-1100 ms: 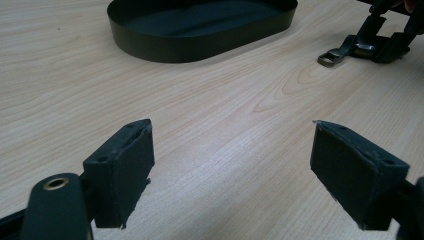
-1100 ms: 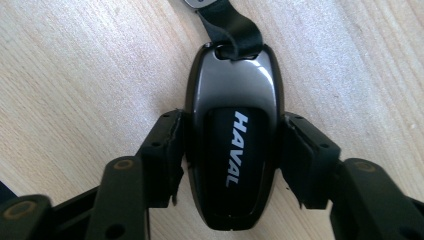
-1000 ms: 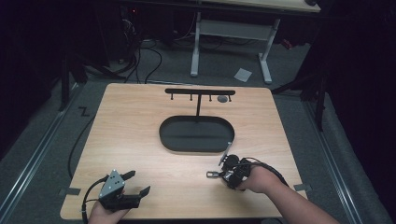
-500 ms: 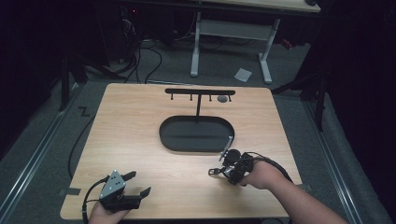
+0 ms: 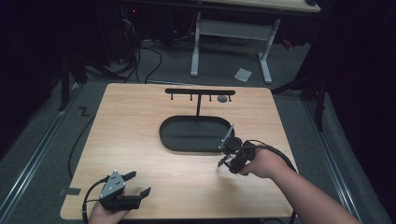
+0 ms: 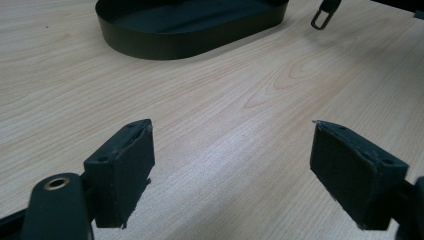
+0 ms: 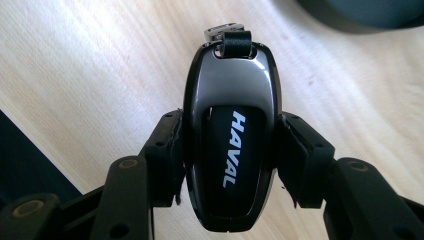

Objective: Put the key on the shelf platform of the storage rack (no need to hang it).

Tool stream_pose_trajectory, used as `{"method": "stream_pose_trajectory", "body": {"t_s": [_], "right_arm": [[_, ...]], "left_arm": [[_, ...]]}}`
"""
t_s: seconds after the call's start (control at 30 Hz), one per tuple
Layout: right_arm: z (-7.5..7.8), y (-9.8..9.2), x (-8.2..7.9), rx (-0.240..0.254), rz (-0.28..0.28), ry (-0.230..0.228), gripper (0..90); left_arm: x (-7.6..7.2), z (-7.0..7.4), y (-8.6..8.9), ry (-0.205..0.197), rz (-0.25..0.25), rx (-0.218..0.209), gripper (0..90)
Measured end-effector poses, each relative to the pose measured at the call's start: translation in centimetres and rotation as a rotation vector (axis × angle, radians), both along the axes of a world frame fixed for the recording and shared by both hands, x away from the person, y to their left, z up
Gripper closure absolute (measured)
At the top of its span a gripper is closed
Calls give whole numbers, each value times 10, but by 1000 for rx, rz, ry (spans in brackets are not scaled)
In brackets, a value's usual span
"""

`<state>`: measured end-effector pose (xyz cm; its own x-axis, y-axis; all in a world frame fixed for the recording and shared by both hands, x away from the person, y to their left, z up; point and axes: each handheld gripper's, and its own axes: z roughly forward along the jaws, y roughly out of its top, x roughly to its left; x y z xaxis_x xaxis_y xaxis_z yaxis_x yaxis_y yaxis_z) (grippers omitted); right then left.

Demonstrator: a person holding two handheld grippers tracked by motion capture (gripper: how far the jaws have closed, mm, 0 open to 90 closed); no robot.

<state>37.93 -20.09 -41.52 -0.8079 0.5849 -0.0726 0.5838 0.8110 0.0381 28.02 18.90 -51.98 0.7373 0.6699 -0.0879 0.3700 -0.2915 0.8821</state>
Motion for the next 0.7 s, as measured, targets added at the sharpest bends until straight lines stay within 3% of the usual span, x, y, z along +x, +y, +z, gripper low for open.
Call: {"method": "stream_pose_trajectory", "body": {"t_s": [0.47,0.7], "right_arm": [[30,16,41,13,-30,-30,488],[36,32,65,14,-34,-61,488]], "left_arm": [[0,0,1,1,-10,5,187],[0,0,2,5,-9,2,187]]}}
